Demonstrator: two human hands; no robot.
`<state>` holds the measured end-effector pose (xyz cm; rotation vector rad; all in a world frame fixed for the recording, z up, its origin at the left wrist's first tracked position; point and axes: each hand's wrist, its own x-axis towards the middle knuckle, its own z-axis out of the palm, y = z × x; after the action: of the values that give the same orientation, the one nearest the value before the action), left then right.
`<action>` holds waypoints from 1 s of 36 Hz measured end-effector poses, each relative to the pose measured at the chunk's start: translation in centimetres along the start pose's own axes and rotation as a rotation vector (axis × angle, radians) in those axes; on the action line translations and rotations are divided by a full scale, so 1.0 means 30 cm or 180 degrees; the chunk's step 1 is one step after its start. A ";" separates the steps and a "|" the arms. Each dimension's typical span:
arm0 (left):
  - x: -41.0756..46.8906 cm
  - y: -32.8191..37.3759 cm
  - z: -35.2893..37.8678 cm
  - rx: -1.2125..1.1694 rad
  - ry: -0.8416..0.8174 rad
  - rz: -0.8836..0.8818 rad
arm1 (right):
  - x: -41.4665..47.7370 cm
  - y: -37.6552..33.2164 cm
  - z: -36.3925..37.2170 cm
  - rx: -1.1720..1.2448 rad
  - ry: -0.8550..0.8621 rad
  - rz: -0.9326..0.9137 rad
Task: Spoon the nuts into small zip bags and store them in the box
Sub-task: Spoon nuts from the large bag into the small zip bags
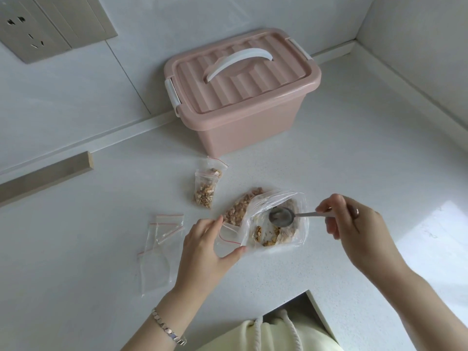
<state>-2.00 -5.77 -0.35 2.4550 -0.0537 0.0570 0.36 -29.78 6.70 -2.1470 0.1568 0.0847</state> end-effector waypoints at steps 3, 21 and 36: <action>-0.009 -0.009 0.009 -0.0020 -0.0068 0.0002 | -0.008 0.067 0.024 0.0002 -0.0042 0.0050; -0.039 -0.037 0.044 -0.0241 -0.0452 -0.0469 | 0.031 0.299 0.244 0.0718 -0.0449 0.0404; -0.016 -0.055 0.145 -0.1151 -0.1590 -0.1238 | -0.021 0.364 0.210 0.0635 -0.0519 0.0427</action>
<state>-2.28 -7.25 -4.78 2.0239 0.1804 -0.6763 -1.84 -30.39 -5.70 -1.9200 0.2052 0.3085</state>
